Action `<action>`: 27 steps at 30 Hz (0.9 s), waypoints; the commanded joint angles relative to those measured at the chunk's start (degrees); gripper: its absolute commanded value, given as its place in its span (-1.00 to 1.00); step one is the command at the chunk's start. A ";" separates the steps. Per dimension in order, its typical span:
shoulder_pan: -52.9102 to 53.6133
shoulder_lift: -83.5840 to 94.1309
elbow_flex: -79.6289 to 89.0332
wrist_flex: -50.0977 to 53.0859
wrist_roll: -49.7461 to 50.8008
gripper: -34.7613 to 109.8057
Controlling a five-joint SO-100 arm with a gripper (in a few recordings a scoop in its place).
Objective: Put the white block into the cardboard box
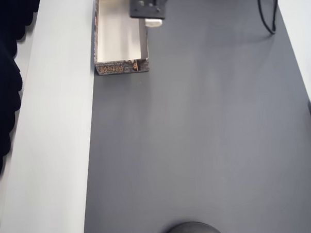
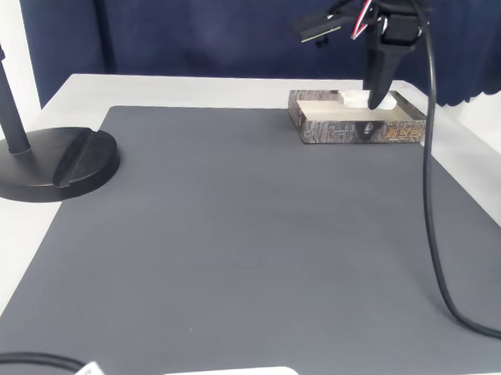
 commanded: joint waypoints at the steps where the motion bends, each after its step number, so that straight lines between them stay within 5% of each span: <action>1: 3.60 -2.02 -11.16 0.53 2.55 -0.54; 27: 4.66 -23.82 -35.95 0.79 8.96 -0.54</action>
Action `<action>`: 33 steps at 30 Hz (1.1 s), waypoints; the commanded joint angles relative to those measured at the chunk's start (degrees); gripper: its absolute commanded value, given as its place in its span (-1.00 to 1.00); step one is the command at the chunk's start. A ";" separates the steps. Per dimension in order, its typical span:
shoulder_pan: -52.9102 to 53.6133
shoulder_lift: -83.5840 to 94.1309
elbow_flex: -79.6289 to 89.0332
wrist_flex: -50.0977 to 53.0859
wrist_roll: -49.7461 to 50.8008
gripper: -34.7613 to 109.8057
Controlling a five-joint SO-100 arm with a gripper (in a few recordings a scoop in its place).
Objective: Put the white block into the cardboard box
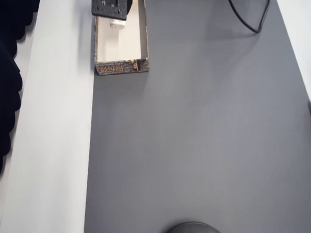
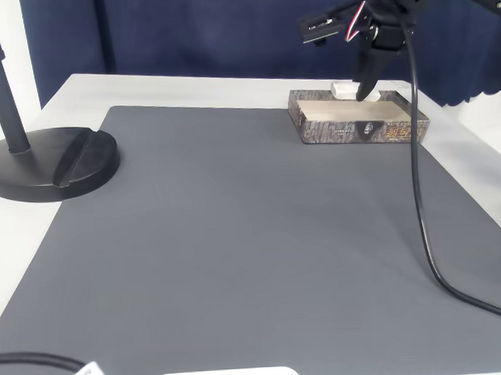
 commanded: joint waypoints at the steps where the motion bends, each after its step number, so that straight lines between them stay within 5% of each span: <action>1: -0.97 -1.05 -6.15 0.70 0.44 -0.54; 33: -1.41 -9.84 -11.87 0.35 2.72 -0.54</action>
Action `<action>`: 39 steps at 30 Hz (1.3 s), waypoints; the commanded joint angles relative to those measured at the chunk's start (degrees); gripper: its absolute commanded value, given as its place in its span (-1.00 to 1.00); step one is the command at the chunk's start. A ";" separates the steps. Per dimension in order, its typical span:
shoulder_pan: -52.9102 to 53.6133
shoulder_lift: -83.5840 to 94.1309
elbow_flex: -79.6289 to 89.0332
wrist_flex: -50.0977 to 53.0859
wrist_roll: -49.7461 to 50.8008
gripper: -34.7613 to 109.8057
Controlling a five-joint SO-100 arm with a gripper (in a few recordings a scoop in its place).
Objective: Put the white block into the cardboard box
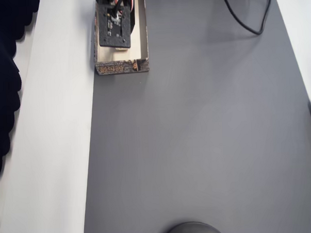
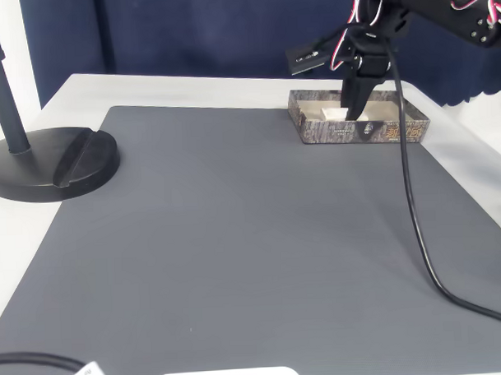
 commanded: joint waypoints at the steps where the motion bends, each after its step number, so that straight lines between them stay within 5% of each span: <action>1: 0.00 1.23 -4.22 0.35 1.05 -0.54; 25: 1.32 4.04 -1.76 -0.44 3.34 -0.50; 39: 1.49 6.86 -1.32 -3.34 9.23 -0.03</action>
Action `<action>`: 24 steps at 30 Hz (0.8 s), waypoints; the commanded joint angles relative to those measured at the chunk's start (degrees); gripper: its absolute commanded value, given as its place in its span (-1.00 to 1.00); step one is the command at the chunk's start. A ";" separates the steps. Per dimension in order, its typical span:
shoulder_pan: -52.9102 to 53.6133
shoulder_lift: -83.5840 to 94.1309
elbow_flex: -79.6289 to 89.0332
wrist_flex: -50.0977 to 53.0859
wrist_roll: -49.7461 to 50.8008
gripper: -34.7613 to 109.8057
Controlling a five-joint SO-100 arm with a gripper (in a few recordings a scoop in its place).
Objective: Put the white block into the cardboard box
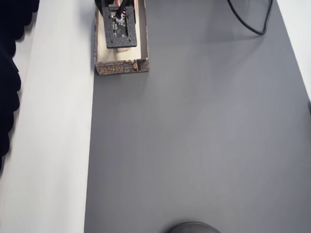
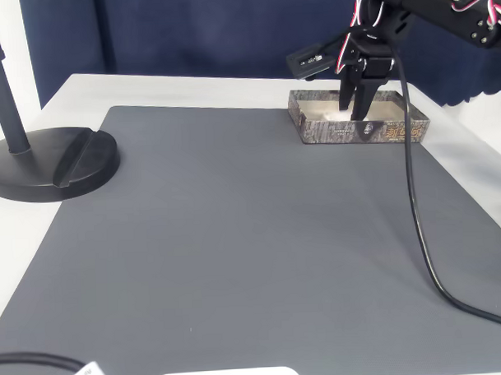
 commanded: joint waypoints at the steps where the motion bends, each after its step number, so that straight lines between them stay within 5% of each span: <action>1: 0.97 7.21 -0.70 -0.62 0.35 -0.02; 16: 0.35 14.33 0.70 -0.62 0.09 -0.01; 24: -2.37 26.28 13.97 1.14 -4.92 -0.27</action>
